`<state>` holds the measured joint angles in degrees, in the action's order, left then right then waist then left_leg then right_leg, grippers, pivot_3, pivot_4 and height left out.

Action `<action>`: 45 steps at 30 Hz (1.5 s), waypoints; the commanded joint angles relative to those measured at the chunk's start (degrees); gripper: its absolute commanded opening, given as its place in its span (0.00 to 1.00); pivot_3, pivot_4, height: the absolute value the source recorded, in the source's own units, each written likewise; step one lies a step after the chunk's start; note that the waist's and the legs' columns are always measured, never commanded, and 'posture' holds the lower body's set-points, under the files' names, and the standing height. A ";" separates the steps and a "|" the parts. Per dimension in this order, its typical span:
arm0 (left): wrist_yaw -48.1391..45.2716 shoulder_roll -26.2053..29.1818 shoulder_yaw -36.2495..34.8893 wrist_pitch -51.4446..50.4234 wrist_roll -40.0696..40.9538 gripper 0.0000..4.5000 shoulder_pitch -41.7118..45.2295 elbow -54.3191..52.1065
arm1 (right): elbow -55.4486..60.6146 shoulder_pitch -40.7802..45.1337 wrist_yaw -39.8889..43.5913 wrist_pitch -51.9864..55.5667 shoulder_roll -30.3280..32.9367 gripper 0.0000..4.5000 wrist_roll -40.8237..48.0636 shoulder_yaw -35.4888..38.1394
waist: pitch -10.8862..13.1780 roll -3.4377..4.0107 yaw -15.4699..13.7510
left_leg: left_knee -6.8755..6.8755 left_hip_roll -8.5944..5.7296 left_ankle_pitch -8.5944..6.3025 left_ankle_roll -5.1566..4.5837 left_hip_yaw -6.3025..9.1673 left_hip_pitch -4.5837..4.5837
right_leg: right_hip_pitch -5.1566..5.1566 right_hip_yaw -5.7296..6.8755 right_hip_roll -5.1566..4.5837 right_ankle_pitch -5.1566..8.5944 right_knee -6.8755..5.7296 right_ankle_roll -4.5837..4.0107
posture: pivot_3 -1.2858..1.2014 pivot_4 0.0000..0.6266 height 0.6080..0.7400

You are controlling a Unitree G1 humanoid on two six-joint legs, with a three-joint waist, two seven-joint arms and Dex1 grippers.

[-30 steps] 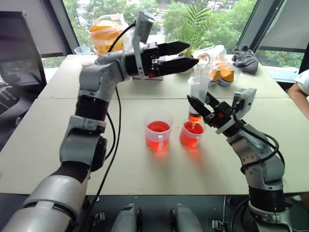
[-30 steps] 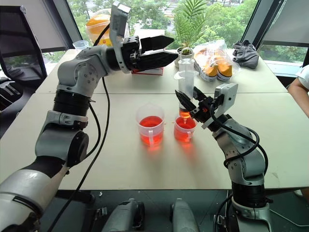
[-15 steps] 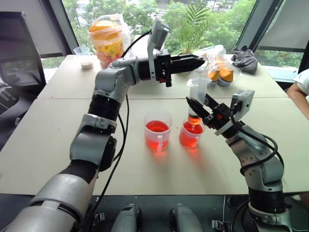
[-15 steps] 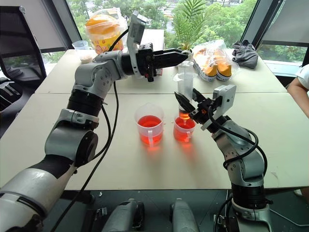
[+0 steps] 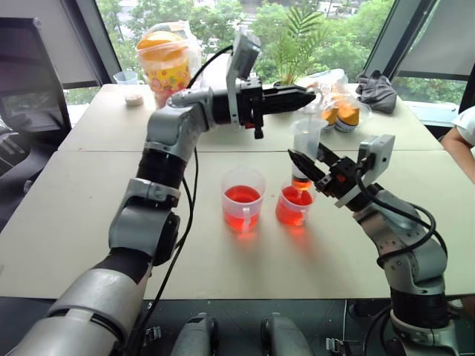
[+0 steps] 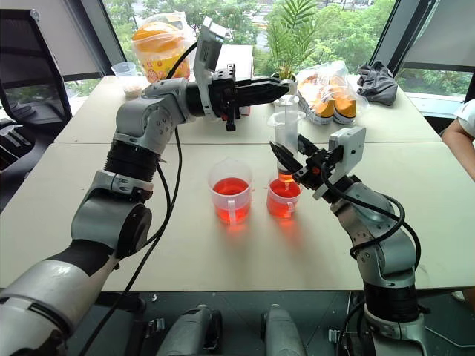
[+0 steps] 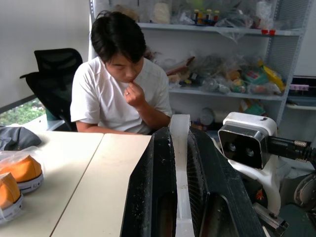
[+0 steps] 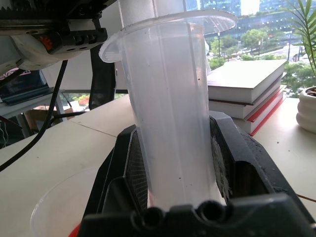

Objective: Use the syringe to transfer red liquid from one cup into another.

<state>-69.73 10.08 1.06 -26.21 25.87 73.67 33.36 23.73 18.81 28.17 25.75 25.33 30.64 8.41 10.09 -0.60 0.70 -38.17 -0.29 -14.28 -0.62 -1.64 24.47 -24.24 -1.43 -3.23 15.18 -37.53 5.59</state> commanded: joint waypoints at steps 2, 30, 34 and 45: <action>-1.83 -1.40 4.08 -0.33 -1.74 0.02 -2.58 -3.15 | 5.37 3.99 -1.76 -0.66 1.02 0.31 2.25 3.72 | 0.00 0.00 -0.01 | 0.00 0.00 0.00 0.00 0.01 0.00 | 0.00 0.00 0.00 0.00 0.00 0.00 | 0.52 0.24 1.00; 0.00 -0.69 2.03 -3.84 -0.55 0.10 -3.19 -5.81 | 8.34 4.20 -2.89 3.92 2.30 0.31 5.99 3.71 | 0.00 0.00 -0.04 | -0.01 0.00 0.00 0.00 0.01 0.00 | 0.01 0.00 0.00 0.00 0.00 0.00 | 0.52 0.24 1.00; 0.34 1.07 -0.02 -5.00 0.48 0.48 -1.68 -5.85 | 7.43 3.77 -1.97 3.98 2.40 0.31 5.82 2.83 | 0.00 -0.01 -0.02 | -0.01 0.00 0.00 0.00 0.01 -0.01 | 0.02 0.01 0.00 0.00 0.00 0.00 | 0.52 0.24 1.00; -5.83 13.93 0.78 -8.98 1.22 0.99 -5.79 -13.61 | 6.45 4.09 -1.59 5.08 2.18 0.31 6.66 2.76 | 0.00 0.00 0.10 | 0.00 0.03 0.00 0.00 0.02 -0.01 | 0.00 0.00 0.02 0.00 -0.02 0.00 | 0.52 0.24 1.00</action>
<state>-73.10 22.54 1.23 -34.64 26.34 68.84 23.23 27.91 21.27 26.87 31.32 27.56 35.72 9.72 10.10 -0.61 0.80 -38.17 -0.26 -14.28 -0.62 -1.62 24.46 -24.24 -1.43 -3.20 15.18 -37.55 5.58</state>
